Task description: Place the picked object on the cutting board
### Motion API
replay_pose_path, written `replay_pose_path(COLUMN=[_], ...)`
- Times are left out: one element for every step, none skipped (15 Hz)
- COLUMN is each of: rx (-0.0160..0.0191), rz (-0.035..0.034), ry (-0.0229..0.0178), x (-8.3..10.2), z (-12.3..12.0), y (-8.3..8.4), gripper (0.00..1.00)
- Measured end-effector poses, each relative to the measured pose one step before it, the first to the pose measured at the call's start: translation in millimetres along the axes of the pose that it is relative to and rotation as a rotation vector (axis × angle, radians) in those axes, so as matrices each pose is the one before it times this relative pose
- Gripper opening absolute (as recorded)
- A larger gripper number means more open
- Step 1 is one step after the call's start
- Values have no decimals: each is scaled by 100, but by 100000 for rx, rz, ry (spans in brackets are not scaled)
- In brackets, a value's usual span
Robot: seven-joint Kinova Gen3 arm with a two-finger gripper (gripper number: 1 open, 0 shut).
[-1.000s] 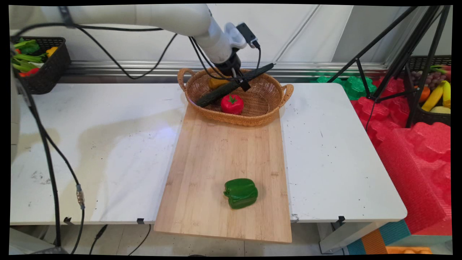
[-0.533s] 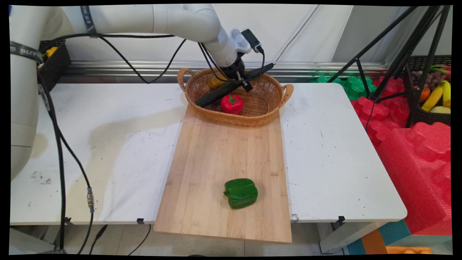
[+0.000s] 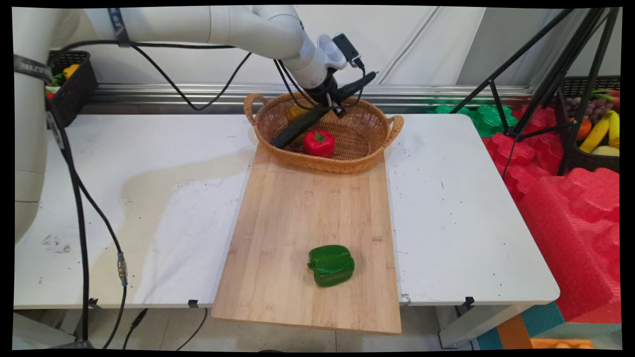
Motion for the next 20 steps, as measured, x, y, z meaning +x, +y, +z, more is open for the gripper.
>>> replay_pose_path(rx=[1521,1447,777,1020,857,595,572,263,22,-158,-530,-724,-1687,-1803,-2338,-2700,-2448,-1650,-2133,-2110], rz=[869,1337,969,1661,1882,1650,2979,2788,2412,3139,3409,3055,4874,3234,3509,3586,3170,2100,2529,2406], ry=[1545,1839,1096,1745,1680,1379,2275,1723,1395,1477,1342,1074,1505,993,902,796,280,124,-55,-222], x=[337,485,309,531,518,433,767,628,548,574,511,393,497,289,214,218,66,35,-23,-53], z=[-1114,-1358,-837,-1321,-1337,-1132,-1796,-1530,-1236,-1473,-1408,-1153,-1451,-1049,-1162,-1026,-785,-477,-518,-465], y=[166,206,97,183,171,143,295,241,213,265,331,356,648,609,788,922,844,593,772,785], gripper=[0,0,0,0,0,0,0,0,0,0,0,0,0,0,0,0,0,0,0,0])
